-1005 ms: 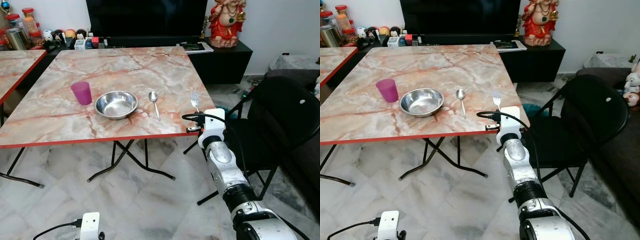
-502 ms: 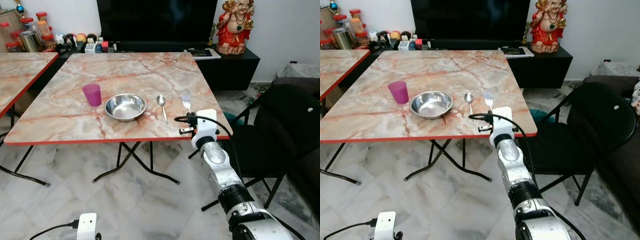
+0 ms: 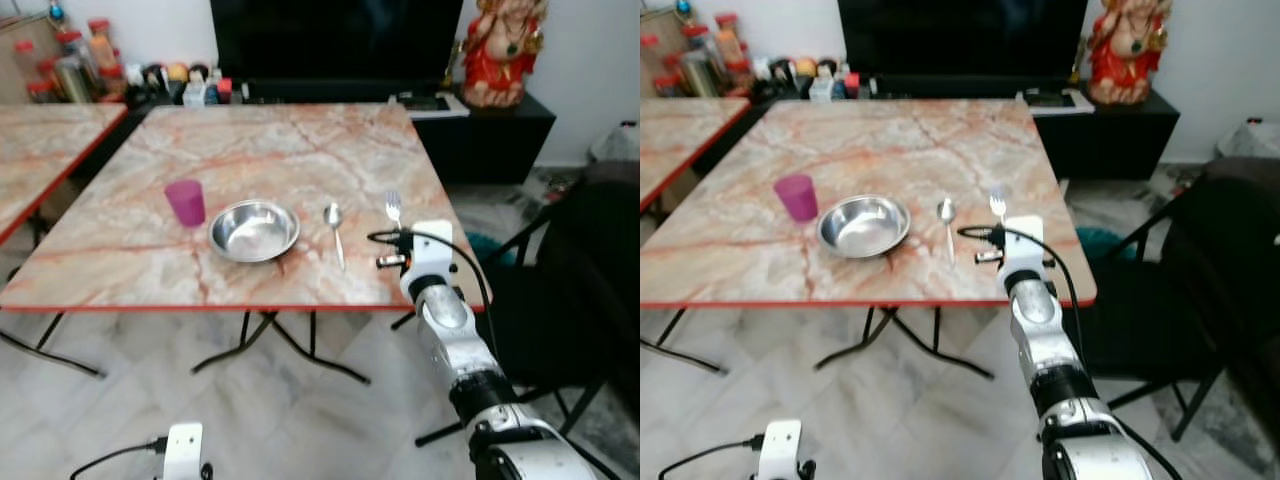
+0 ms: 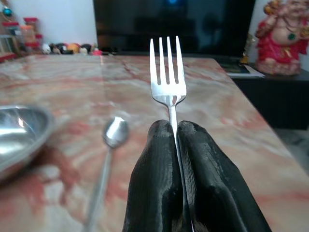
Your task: Setting the table
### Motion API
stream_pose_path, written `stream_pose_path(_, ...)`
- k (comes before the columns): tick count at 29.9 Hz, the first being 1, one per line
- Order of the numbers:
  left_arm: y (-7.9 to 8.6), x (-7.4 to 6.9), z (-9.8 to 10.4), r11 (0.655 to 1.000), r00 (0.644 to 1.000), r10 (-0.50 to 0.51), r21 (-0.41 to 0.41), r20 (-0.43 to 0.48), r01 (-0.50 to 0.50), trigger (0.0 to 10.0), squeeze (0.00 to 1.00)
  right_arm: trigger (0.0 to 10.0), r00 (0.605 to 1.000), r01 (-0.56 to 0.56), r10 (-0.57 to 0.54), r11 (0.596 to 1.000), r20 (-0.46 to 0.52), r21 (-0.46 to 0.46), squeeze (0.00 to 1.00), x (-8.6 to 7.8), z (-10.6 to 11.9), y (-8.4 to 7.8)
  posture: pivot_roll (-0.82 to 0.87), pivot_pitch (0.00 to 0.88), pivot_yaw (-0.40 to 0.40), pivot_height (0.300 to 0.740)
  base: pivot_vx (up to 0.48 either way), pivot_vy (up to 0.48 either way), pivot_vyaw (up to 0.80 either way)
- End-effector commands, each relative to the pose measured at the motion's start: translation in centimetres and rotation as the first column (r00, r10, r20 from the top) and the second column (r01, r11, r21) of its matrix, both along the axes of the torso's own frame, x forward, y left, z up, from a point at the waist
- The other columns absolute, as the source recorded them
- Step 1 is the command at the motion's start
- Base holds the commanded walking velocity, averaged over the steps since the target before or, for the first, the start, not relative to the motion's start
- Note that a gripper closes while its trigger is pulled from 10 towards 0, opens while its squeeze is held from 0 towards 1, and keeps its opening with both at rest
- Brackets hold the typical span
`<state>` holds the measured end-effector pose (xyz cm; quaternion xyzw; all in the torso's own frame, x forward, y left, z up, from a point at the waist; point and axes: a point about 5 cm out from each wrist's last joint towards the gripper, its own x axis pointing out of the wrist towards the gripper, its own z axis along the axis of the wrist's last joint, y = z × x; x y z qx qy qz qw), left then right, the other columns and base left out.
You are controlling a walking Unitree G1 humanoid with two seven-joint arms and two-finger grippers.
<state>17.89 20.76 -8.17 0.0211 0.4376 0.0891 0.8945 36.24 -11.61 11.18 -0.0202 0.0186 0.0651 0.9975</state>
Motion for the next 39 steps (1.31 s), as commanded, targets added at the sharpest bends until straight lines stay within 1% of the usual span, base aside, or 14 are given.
stream_pose_path(1,0.5,0.0,0.1,1.000,1.000,0.006,0.013,-0.004,-0.006,10.0,0.00,10.0,1.000,-0.014,0.014,1.000,0.022,0.009,0.00,0.3,0.7,0.6,-0.02,0.000,-0.016,0.740,0.307,0.000,0.00)
stream_pose_path(10,0.5,0.0,0.1,1.000,1.000,0.007,0.012,-0.005,-0.007,10.0,0.00,10.0,1.000,-0.010,0.010,1.000,0.018,0.009,0.00,0.3,0.7,0.5,-0.02,0.000,-0.016,0.740,0.304,0.000,0.00)
stream_pose_path(20,0.5,0.0,0.1,1.000,1.000,0.009,0.014,-0.004,-0.009,10.0,0.00,10.0,1.000,-0.028,0.028,0.999,0.003,0.015,0.00,-0.1,0.2,1.4,-0.02,0.000,-0.016,0.740,0.305,0.000,0.00)
stream_pose_path(27,0.5,0.0,0.1,1.000,1.000,0.011,0.015,-0.005,-0.011,10.0,0.00,10.0,0.999,-0.032,0.032,0.999,-0.010,0.018,0.00,-0.2,-0.1,1.6,-0.02,0.000,-0.017,0.740,0.295,0.000,0.00)
stream_pose_path(39,0.6,-0.5,-0.1,1.000,1.000,0.016,0.020,-0.016,-0.015,10.0,0.00,10.0,0.998,-0.031,0.031,0.999,-0.046,0.009,0.00,-0.1,-0.7,1.9,0.00,0.000,-0.018,0.740,0.000,0.000,0.00)
